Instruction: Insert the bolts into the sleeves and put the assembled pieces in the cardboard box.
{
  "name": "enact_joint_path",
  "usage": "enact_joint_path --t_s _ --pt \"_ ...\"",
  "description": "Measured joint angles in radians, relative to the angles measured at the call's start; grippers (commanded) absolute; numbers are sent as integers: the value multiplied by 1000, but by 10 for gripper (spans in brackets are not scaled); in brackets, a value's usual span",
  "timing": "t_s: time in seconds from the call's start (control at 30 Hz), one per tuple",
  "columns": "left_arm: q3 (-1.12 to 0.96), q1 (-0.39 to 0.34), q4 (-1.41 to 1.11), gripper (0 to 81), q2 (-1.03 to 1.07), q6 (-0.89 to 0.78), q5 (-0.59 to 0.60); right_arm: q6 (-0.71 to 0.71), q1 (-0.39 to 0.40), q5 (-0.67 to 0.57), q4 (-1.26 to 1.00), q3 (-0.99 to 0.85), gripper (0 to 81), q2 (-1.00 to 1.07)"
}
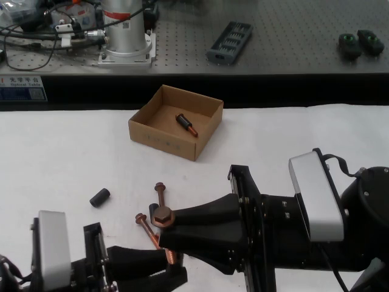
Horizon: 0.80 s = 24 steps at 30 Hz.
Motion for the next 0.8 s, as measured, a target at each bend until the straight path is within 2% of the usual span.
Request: enact_joint_path --t_s 0.3,0.57,0.8 --pt "23 0 -53 6 0 -13 -22 -2 0 -1 -3 0 61 0" --pt "23 0 -53 6 0 -66 45 -1 0 -1 -3 0 61 0" --pt "23 0 -47 6 0 -75 52 -23 0 3 -18 0 61 0"
